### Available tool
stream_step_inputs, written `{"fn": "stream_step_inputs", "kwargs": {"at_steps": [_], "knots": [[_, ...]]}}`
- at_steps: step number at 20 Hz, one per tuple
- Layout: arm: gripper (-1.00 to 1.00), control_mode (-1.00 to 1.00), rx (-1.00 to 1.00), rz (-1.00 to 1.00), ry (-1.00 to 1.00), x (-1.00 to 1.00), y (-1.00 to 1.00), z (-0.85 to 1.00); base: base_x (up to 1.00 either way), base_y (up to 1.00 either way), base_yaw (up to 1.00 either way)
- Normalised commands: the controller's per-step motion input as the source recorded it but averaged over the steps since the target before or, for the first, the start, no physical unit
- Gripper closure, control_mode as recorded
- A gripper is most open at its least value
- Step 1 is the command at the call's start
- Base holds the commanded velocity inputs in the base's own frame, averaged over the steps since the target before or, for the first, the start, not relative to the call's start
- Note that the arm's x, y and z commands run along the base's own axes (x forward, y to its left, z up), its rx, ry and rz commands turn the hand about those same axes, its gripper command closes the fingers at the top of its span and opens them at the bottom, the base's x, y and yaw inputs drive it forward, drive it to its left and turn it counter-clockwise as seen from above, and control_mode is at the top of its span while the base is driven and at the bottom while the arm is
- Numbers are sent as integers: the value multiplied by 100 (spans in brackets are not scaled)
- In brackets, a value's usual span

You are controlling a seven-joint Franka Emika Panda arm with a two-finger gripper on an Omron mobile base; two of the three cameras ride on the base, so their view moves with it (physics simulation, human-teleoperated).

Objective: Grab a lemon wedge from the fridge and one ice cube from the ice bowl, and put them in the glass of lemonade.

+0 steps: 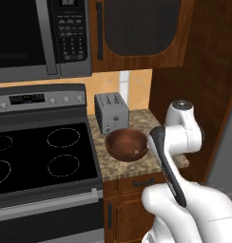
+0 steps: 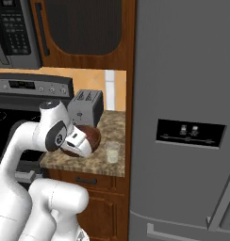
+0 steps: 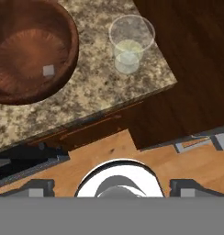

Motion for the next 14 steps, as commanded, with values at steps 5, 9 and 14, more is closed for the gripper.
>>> {"fn": "stream_step_inputs", "kwargs": {"at_steps": [5,9,14], "knots": [[-100,-100,0,11,-15,-73,1,48,0,0,0],[-100,-100,0,1,-1,-9,0,4,0,0,0],[-100,-100,0,0,0,0,0,0,0,0,0]]}}
